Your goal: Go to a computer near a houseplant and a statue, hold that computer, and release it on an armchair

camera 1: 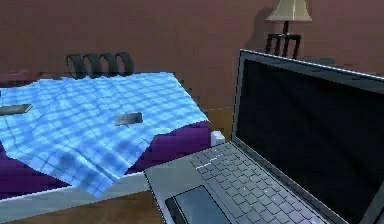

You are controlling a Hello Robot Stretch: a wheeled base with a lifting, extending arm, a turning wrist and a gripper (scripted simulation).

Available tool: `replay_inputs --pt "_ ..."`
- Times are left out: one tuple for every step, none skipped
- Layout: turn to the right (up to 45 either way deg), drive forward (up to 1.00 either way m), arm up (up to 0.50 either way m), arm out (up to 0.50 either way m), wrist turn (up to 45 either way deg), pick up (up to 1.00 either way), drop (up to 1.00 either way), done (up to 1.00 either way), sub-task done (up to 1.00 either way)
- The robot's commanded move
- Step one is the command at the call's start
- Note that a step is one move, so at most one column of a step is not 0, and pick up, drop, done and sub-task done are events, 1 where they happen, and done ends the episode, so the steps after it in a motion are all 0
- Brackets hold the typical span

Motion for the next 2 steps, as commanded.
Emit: replay_inputs --pt "0.0 0.15 0.00 0.00 0.0 0.00 0.00 0.00 0.00" --pt "24.0 0.00 0.00 0.00 0.0 0.00 0.00 0.00 0.00"
